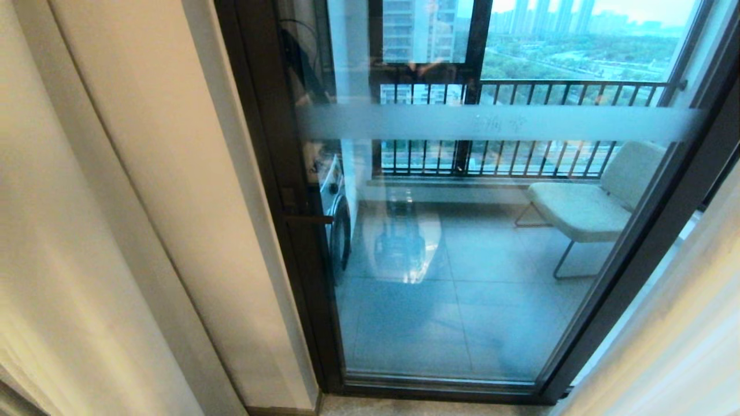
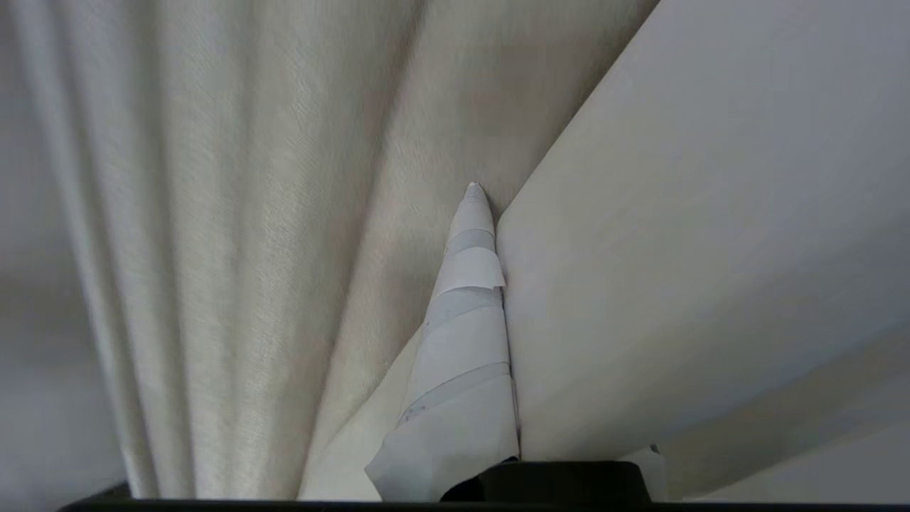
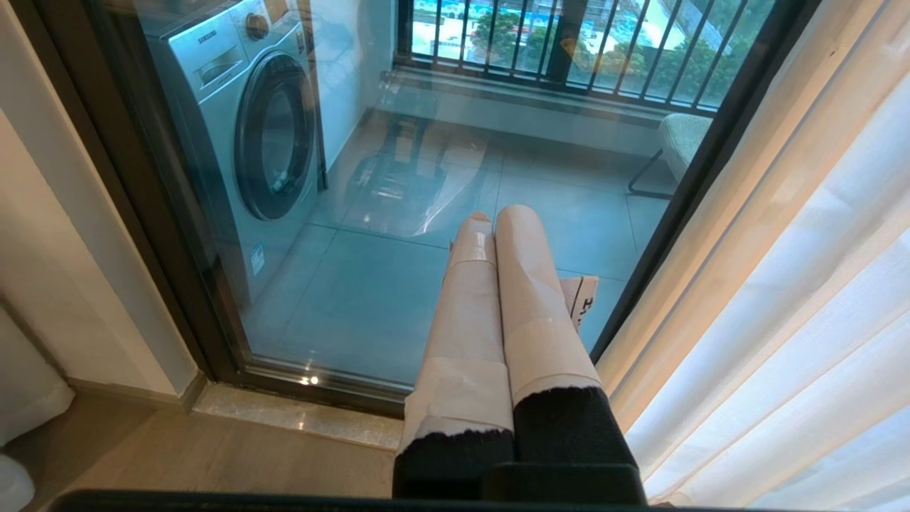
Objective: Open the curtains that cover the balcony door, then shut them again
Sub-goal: Pull the inner curtains open on both sides
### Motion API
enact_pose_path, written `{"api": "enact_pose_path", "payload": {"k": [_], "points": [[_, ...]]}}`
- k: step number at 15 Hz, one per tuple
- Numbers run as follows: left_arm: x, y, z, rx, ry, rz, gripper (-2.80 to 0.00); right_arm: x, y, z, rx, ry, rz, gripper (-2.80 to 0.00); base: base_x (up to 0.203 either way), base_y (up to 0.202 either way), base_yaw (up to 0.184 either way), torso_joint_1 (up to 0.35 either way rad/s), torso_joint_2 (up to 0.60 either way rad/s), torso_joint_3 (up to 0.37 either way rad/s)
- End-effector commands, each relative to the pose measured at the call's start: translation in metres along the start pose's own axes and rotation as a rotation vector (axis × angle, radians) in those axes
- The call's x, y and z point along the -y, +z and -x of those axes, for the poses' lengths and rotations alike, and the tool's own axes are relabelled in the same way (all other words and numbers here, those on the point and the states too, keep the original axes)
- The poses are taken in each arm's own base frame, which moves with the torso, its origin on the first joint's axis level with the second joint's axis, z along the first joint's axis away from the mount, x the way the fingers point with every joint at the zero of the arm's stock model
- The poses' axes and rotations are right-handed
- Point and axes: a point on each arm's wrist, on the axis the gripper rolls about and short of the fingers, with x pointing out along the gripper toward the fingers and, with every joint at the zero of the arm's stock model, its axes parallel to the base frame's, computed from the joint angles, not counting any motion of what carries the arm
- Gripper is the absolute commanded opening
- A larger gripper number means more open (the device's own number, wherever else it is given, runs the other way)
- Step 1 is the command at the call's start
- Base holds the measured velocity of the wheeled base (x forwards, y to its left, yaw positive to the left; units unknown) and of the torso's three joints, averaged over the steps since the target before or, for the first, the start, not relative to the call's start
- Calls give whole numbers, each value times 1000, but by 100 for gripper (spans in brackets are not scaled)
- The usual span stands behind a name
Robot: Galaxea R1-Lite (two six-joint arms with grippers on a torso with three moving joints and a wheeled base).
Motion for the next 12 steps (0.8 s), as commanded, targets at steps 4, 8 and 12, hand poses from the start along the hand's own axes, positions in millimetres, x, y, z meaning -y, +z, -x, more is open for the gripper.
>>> {"api": "enact_pose_path", "payload": {"k": [4, 8, 12], "points": [[14, -10, -3, -23, -34, -3, -280, 0, 0, 0, -1, 1, 1, -280, 0, 0, 0, 0, 0, 0], [16, -4, 3, -13, -36, -1, 0, 0, 0, 0, -1, 1, 1, -280, 0, 0, 0, 0, 0, 0], [18, 2, 13, -5, -43, 4, 0, 0, 0, 0, -1, 1, 1, -280, 0, 0, 0, 0, 0, 0]]}}
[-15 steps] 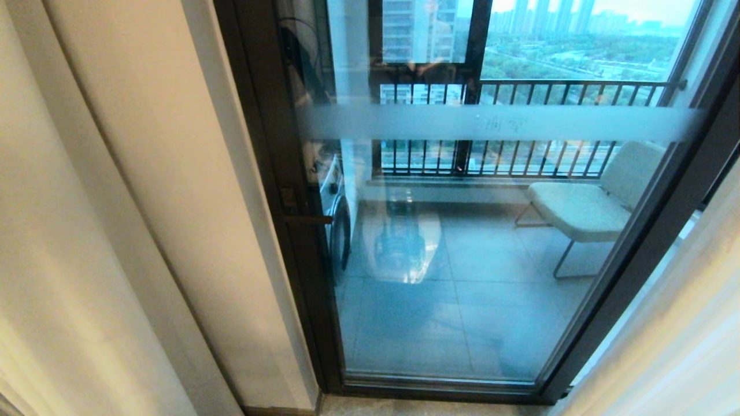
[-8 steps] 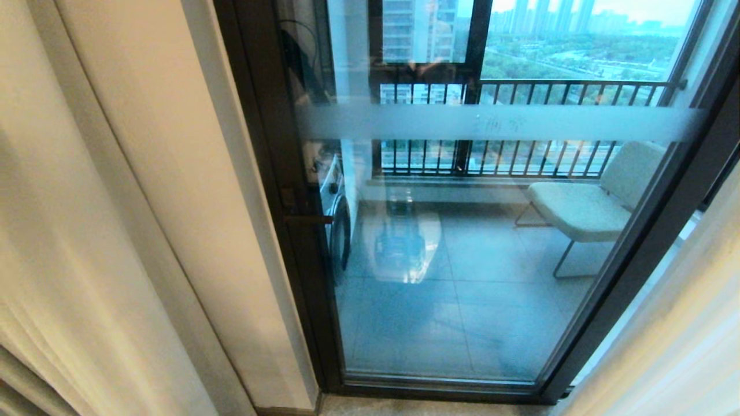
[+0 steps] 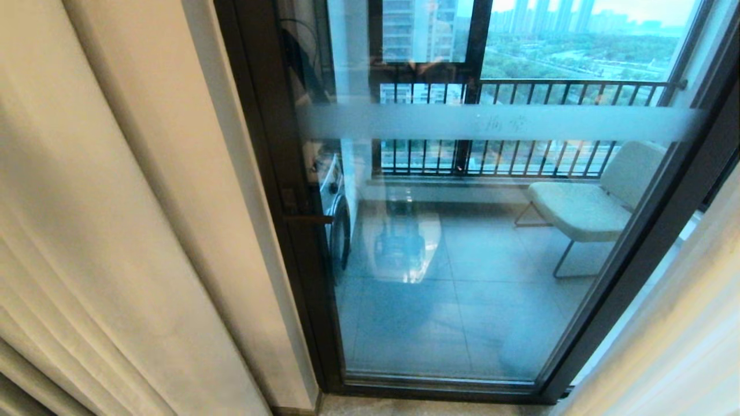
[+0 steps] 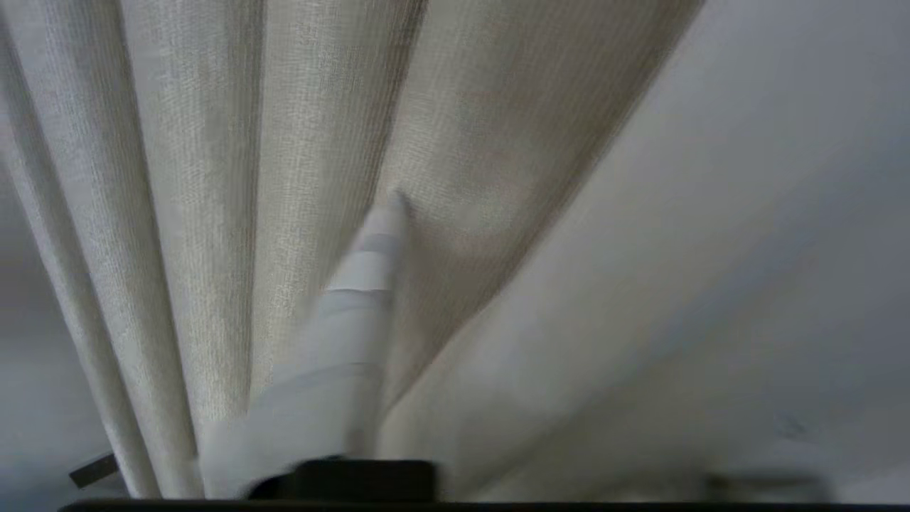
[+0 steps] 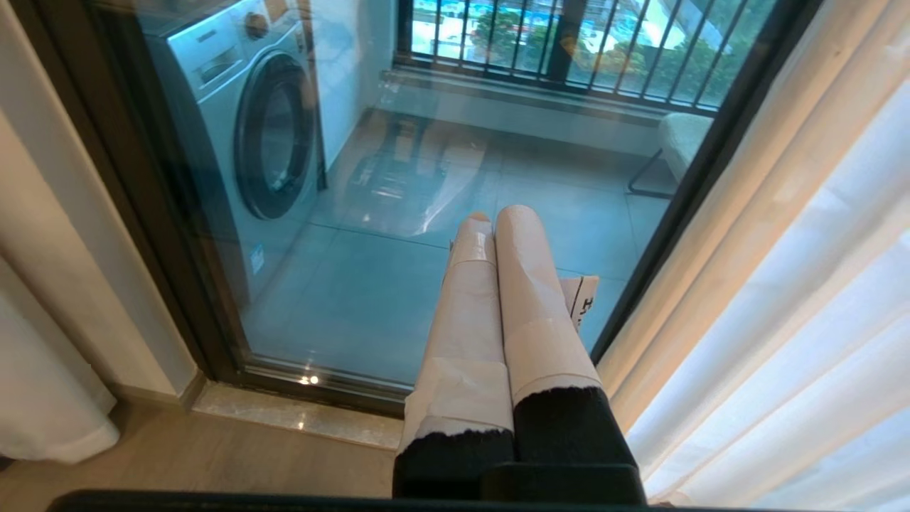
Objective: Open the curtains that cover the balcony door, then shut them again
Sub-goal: Pull the inner curtains open on both sides
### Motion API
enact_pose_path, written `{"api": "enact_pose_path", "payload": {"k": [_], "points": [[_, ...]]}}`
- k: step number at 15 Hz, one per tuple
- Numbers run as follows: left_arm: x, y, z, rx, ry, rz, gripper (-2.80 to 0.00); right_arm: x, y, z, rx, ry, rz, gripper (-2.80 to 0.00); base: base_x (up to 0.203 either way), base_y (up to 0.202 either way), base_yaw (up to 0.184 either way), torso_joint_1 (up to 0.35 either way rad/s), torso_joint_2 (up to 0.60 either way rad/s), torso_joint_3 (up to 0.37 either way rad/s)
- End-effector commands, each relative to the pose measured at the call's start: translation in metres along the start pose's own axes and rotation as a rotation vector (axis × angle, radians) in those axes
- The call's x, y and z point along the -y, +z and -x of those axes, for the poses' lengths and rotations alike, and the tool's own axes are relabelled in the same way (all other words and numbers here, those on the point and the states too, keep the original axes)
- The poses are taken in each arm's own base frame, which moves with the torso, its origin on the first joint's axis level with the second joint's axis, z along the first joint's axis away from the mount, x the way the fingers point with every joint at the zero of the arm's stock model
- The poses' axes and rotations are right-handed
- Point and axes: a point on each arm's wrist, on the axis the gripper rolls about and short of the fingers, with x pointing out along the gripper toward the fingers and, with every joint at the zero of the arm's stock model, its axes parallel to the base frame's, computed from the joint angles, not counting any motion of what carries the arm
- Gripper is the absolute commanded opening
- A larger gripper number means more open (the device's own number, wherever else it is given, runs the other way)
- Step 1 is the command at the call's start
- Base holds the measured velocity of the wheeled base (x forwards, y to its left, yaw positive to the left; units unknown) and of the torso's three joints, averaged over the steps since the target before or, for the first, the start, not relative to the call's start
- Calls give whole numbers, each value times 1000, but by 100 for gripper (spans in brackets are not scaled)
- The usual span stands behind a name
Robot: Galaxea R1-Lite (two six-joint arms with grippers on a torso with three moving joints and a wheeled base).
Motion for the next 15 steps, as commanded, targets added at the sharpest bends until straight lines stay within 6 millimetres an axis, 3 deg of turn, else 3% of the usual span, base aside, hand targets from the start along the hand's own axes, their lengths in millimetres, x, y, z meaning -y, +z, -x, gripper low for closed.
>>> {"api": "enact_pose_path", "payload": {"k": [1, 4, 8, 13, 15], "points": [[4, 9, 12, 18, -11, 3, 0, 0, 0, 0, -1, 1, 1, -280, 0, 0, 0, 0, 0, 0], [6, 14, 31, 10, -32, 2, 0, 0, 0, 0, -1, 1, 1, -280, 0, 0, 0, 0, 0, 0], [9, 23, 82, 4, -42, 0, 0, 0, 0, 0, -1, 1, 1, -280, 0, 0, 0, 0, 0, 0], [8, 14, 159, -31, -65, -7, 0, 0, 0, 0, -1, 2, 1, -280, 0, 0, 0, 0, 0, 0], [6, 7, 177, -51, -79, -9, 0, 0, 0, 0, -1, 1, 1, -280, 0, 0, 0, 0, 0, 0]]}}
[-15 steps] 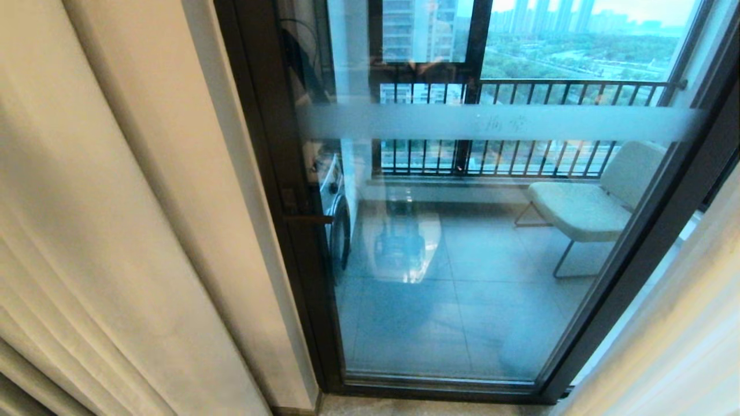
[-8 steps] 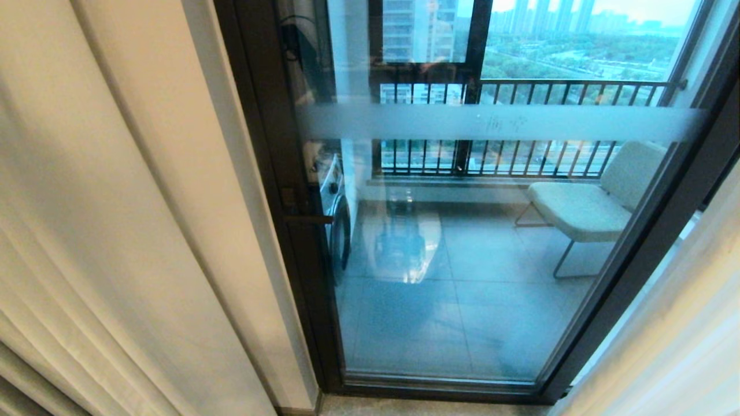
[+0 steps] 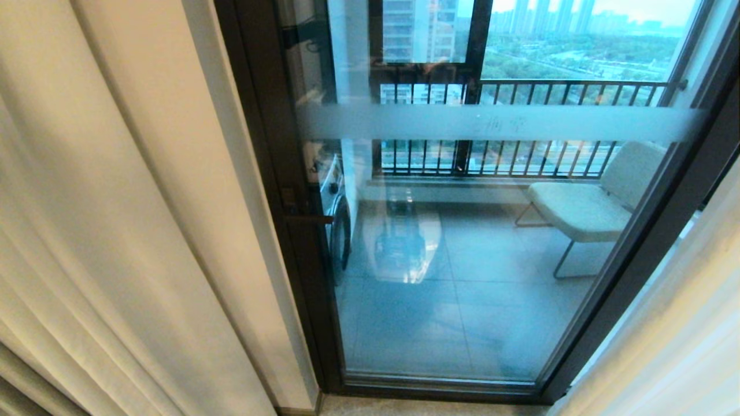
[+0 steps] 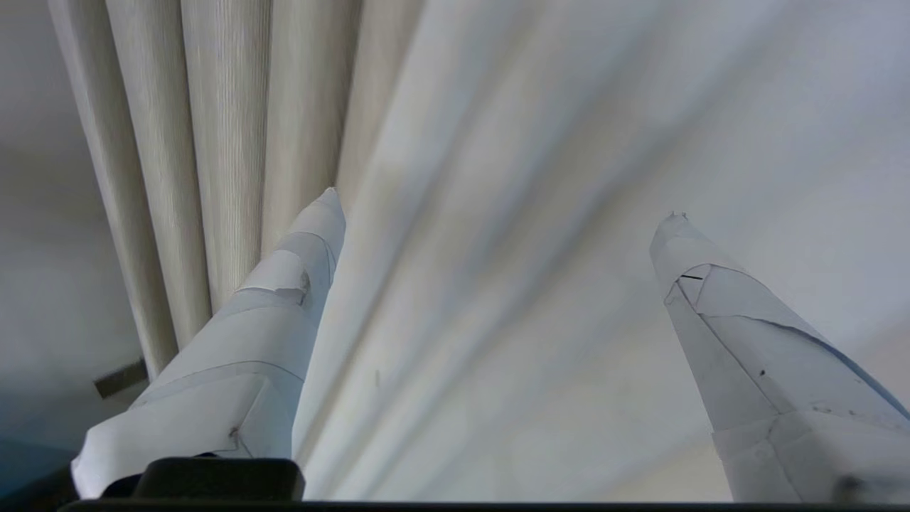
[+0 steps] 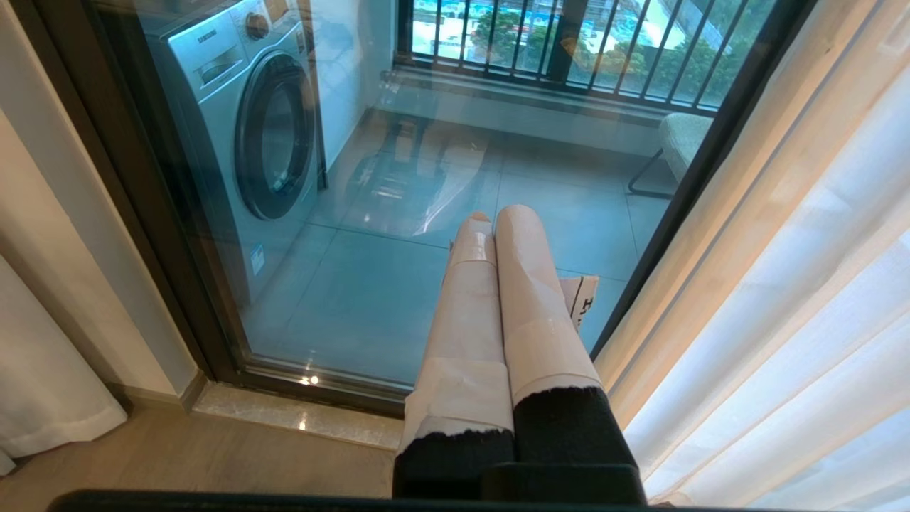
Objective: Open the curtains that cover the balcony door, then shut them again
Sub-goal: Pull the inner curtains open on both sides
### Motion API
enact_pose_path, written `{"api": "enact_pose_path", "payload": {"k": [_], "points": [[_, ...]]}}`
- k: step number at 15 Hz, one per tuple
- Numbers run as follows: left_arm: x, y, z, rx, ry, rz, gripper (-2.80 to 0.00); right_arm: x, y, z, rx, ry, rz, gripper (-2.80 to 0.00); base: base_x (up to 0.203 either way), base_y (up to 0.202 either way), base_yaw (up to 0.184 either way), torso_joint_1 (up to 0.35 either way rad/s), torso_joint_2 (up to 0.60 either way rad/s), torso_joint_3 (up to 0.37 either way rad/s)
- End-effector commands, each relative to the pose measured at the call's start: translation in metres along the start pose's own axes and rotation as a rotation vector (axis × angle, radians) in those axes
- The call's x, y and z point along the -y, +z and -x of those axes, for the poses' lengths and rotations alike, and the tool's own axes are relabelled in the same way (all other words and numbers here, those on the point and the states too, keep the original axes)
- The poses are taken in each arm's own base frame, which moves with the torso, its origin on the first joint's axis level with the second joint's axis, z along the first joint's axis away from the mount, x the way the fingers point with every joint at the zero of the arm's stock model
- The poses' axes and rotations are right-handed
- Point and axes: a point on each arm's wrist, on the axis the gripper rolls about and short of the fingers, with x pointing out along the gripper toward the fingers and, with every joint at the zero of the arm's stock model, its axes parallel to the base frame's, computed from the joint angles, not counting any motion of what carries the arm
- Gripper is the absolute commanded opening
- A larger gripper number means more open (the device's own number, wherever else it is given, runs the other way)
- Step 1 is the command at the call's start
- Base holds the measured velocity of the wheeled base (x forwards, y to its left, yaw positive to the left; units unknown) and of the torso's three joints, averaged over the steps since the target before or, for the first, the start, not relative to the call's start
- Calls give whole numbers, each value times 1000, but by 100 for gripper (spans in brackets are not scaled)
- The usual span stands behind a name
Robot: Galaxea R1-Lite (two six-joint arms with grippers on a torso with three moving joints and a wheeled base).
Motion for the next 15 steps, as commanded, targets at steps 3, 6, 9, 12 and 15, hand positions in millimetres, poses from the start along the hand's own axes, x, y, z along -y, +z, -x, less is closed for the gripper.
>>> {"api": "enact_pose_path", "payload": {"k": [3, 6, 9, 12, 15], "points": [[3, -14, 70, 16, -47, -4, 0, 0, 0, 0, -1, 1, 1, -280, 0, 0, 0, 0, 0, 0], [1, -30, 90, -15, -56, -7, -280, 0, 0, 0, -1, 1, 1, -280, 0, 0, 0, 0, 0, 0], [2, -34, 103, -21, -72, -5, -280, 0, 0, 0, -1, 1, 1, -280, 0, 0, 0, 0, 0, 0], [11, -39, 114, -35, -137, -14, -280, 0, 0, 0, -1, 1, 1, -280, 0, 0, 0, 0, 0, 0], [20, -51, 135, -56, -241, -30, -280, 0, 0, 0, -1, 1, 1, -280, 0, 0, 0, 0, 0, 0]]}}
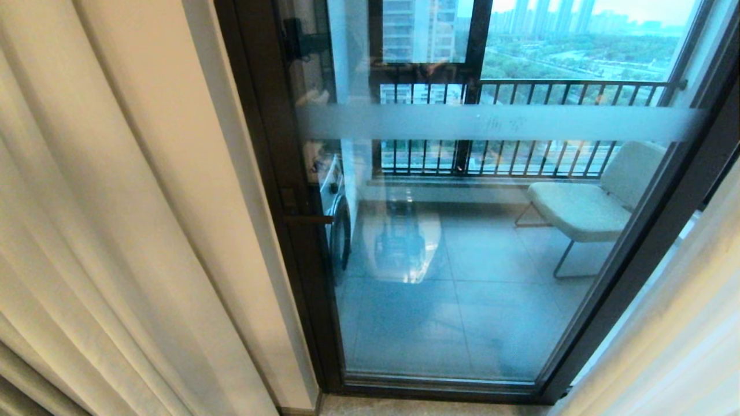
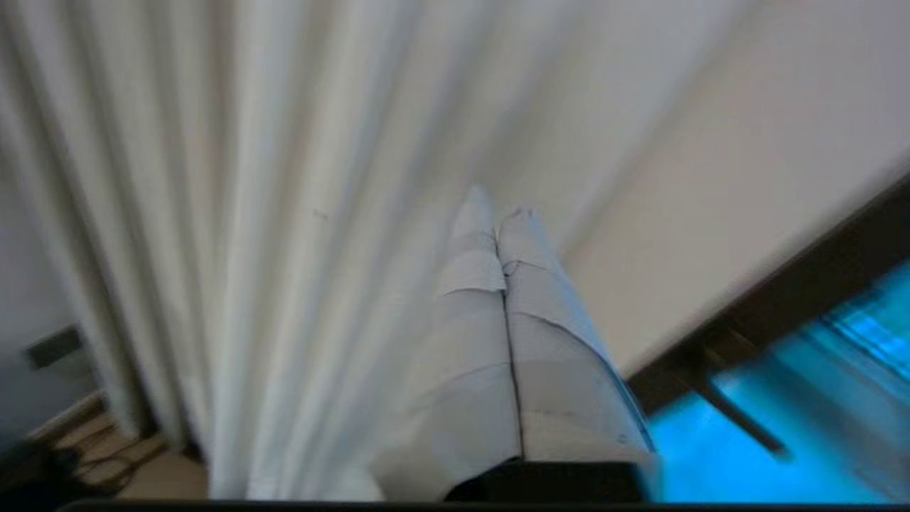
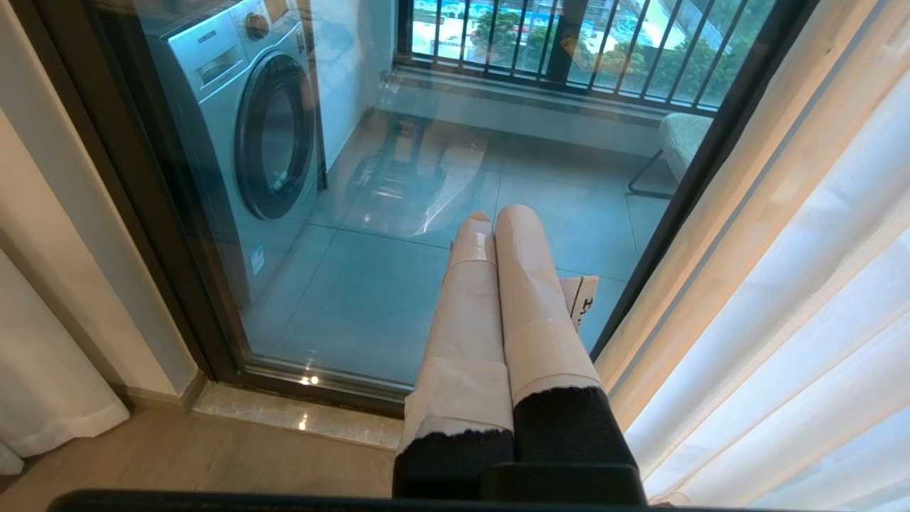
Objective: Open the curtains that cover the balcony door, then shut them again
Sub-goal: Pull the inner curtains open on both sides
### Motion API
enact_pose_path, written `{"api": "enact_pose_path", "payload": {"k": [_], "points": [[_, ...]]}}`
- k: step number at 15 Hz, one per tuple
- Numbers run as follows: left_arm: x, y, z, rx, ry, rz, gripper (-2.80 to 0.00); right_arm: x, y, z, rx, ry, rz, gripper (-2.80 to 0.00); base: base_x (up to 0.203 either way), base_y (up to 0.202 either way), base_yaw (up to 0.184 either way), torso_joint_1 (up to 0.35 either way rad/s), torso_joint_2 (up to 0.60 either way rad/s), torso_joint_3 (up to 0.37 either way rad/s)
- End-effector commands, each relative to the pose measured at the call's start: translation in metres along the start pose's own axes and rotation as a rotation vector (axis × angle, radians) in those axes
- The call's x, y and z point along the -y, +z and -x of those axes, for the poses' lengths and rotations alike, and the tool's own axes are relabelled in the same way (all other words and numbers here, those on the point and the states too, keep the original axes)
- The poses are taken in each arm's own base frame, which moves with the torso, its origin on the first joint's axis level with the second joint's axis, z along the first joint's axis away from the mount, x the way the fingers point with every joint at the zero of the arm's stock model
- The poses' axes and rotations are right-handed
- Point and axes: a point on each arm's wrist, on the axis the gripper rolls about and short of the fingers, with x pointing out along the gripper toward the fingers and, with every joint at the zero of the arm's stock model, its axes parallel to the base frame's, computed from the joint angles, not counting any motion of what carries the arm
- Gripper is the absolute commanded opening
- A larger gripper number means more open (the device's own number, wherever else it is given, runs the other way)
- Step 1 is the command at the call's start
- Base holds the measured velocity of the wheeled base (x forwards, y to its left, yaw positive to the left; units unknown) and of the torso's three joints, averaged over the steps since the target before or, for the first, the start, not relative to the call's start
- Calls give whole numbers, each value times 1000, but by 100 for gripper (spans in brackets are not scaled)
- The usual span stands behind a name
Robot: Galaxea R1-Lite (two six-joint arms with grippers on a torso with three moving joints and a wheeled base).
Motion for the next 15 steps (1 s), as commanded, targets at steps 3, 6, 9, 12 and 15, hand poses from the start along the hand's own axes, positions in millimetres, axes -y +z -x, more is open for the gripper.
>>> {"api": "enact_pose_path", "payload": {"k": [3, 6, 9, 12, 15], "points": [[11, -29, 39, -31, -171, -87, -280, 0, 0, 0, -1, 1, 1, -280, 0, 0, 0, 0, 0, 0], [6, -53, 61, -52, -254, -198, -280, 0, 0, 0, -1, 1, 1, -280, 0, 0, 0, 0, 0, 0], [-7, -85, 84, -80, -350, -292, -280, 0, 0, 0, -1, 1, 1, -280, 0, 0, 0, 0, 0, 0], [-23, -119, 106, -92, -455, -355, -280, 0, 0, 0, -1, 1, 1, -280, 0, 0, 0, 0, 0, 0], [-42, -151, 123, -84, -524, -368, -280, 0, 0, 0, -1, 1, 1, -280, 0, 0, 0, 0, 0, 0]]}}
